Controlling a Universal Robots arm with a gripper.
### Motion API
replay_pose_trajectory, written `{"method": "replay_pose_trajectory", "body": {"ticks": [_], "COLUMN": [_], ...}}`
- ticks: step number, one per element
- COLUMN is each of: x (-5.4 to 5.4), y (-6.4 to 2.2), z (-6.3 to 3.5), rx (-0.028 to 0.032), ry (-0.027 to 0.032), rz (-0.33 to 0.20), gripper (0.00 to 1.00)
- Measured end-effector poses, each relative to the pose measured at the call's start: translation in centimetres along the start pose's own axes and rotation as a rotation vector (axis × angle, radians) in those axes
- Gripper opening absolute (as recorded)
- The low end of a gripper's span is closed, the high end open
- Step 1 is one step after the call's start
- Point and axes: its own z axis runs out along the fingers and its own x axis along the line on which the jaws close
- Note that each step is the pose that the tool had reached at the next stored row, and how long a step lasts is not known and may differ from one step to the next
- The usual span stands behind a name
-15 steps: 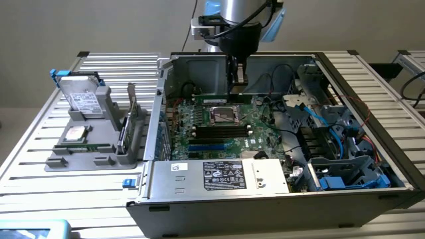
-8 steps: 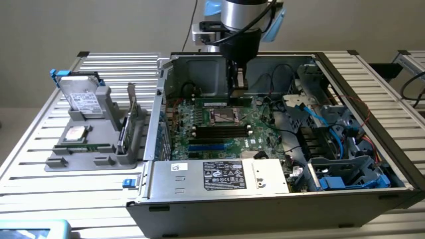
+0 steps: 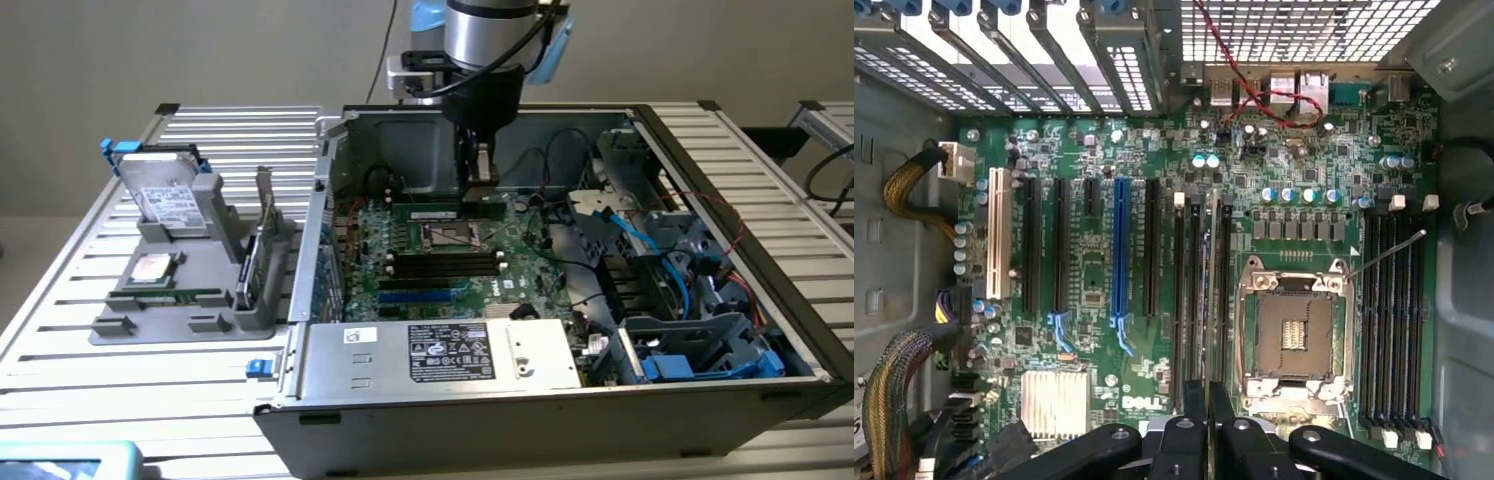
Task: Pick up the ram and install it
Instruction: 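Insert the ram into the slot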
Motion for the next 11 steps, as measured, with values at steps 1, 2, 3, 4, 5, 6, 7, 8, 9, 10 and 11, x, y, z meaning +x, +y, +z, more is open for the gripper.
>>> {"method": "replay_pose_trajectory", "body": {"ticks": [1, 2, 3, 4, 5, 6, 7, 8, 9, 10, 11], "x": [0.00, -0.01, -0.01, -0.02, -0.02, -0.02, -0.03, -0.03, -0.03, -0.04, -0.04], "y": [-0.01, -0.02, -0.04, -0.07, -0.10, -0.12, -0.12, -0.12, -0.12, -0.13, -0.13], "z": [0.08, 0.16, 0.24, 0.33, 0.40, 0.47, 0.54, 0.63, 0.72, 0.81, 0.91], "rx": [0.0001, 0.0001, 0.0001, 0.0002, 0.0005, 0.0006, 0.0007, 0.0008, 0.0009, 0.0009, 0.0009], "ry": [0.0026, 0.0055, 0.0069, 0.0073, 0.0073, 0.0074, 0.0073, 0.0073, 0.0073, 0.0073, 0.0074], "rz": [-0.001, -0.002, -0.004, -0.006, -0.010, -0.013, -0.015, -0.017, -0.018, -0.018, -0.018], "gripper": [0.13, 0.13, 0.13, 0.13, 0.13, 0.13, 0.13, 0.13, 0.13, 0.13, 0.13]}}
